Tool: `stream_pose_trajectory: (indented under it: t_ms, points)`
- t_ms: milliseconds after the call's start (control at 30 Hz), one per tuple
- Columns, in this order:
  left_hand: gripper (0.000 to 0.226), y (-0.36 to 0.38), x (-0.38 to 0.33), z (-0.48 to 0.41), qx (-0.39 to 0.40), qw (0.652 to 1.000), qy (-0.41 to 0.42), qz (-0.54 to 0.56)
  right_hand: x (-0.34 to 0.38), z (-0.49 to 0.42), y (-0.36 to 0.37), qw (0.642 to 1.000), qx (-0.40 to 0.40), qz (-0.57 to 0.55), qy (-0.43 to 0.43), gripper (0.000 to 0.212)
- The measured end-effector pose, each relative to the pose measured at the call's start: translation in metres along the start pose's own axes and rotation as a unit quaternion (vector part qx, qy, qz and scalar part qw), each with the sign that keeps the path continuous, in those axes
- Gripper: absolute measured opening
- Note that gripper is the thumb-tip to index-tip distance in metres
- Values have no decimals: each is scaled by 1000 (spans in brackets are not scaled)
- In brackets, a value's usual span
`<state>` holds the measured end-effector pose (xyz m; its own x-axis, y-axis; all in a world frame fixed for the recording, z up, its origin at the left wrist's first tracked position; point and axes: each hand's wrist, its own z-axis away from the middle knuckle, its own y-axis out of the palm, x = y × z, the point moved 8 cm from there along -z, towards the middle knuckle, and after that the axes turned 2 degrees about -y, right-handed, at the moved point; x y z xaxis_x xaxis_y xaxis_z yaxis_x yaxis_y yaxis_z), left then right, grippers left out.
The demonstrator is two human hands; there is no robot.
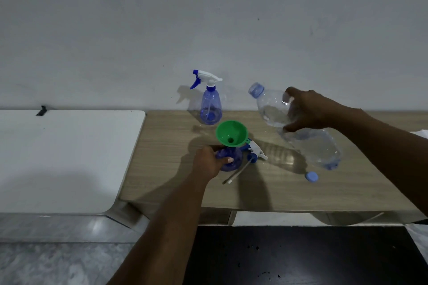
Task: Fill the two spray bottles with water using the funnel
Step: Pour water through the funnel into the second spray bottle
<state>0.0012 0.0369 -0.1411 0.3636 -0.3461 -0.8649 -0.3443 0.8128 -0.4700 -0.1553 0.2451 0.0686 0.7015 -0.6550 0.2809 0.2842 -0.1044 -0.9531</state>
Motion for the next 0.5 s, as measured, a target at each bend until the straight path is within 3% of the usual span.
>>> stream_pose_trajectory:
  t_ms: [200,500]
  points:
    - [70,3,9,-5,6,1000,-14,12,-27,17,-19,964,-158,-203,61,74]
    - [64,2,4,-2,8,1000,-16,25,-47,37,14,899,-302,-285,139,89]
